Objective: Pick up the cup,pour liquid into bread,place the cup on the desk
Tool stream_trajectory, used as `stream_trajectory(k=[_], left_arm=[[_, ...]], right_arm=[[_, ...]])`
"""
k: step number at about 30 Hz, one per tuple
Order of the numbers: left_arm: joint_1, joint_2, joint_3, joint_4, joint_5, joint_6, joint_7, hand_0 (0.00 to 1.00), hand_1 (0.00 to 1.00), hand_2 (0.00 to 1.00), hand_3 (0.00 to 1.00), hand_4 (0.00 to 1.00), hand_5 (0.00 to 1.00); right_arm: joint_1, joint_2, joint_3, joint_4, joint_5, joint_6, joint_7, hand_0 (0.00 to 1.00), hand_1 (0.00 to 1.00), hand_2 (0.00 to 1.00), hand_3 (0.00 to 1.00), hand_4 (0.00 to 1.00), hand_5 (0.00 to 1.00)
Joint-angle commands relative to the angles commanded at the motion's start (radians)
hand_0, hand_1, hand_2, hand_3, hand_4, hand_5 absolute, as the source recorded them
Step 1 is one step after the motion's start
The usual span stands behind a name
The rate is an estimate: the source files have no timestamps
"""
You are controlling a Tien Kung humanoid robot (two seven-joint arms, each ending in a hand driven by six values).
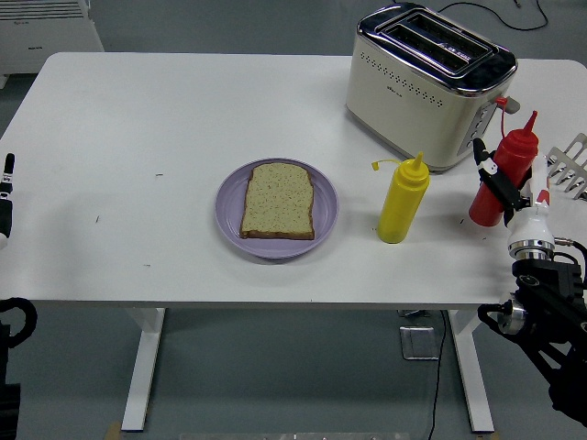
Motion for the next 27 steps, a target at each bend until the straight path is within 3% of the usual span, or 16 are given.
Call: stream_trajectory(k=[9, 10, 15, 16, 21, 22, 27], left_arm=[[0.001, 0.000, 0.000, 0.000, 0.000, 0.000, 0.000, 0.787, 0.744, 0.739, 0.682, 0.566, 0.998], [0.001, 0.000, 0.000, 0.000, 0.000, 0.000, 0.000, 0.787, 0.745, 0.739, 0.682, 0.566, 0.998], [0.002, 0.000, 0.001, 0.000, -0.001, 0.000, 0.000, 0.787, 0.745, 0.739, 0.682, 0.566, 0.998], [0.002, 0.000, 0.001, 0.000, -0.001, 0.001, 0.000, 0.787, 0.744, 0.738, 0.682, 0.566, 0.998], [0.001, 0.000, 0.005, 0.000, -0.001, 0.000, 0.000, 0.787, 0.744, 0.738, 0.682, 0.566, 0.998], [0.001, 0.000, 0.005, 0.000, -0.001, 0.000, 0.000, 0.787, 0.744, 0.738, 0.682, 0.566, 0.998], [0.001, 0.000, 0.008, -0.001, -0.001, 0.000, 0.000, 0.787, 0.744, 0.738, 0.682, 0.566, 0.998]], right_arm=[[0.004, 0.013, -0.007, -0.033, 0.028, 0.007, -0.004, 0.205, 0.177, 0.262, 0.280, 0.776, 0.311], [0.004, 0.015, -0.008, -0.036, 0.028, 0.007, -0.004, 0.253, 0.237, 0.322, 0.322, 0.777, 0.311], [0.003, 0.018, -0.006, -0.045, 0.039, 0.008, 0.001, 0.253, 0.237, 0.322, 0.322, 0.777, 0.311], [0.002, 0.018, -0.006, -0.047, 0.042, 0.008, 0.002, 0.331, 0.331, 0.381, 0.347, 0.779, 0.314], [-0.004, 0.018, -0.006, -0.050, 0.054, 0.007, 0.005, 0.331, 0.331, 0.381, 0.347, 0.779, 0.314], [-0.005, 0.018, -0.007, -0.050, 0.054, 0.007, 0.005, 0.467, 0.433, 0.431, 0.404, 0.786, 0.320], [-0.013, 0.016, -0.010, -0.050, 0.060, 0.005, 0.008, 0.467, 0.433, 0.431, 0.404, 0.786, 0.320]])
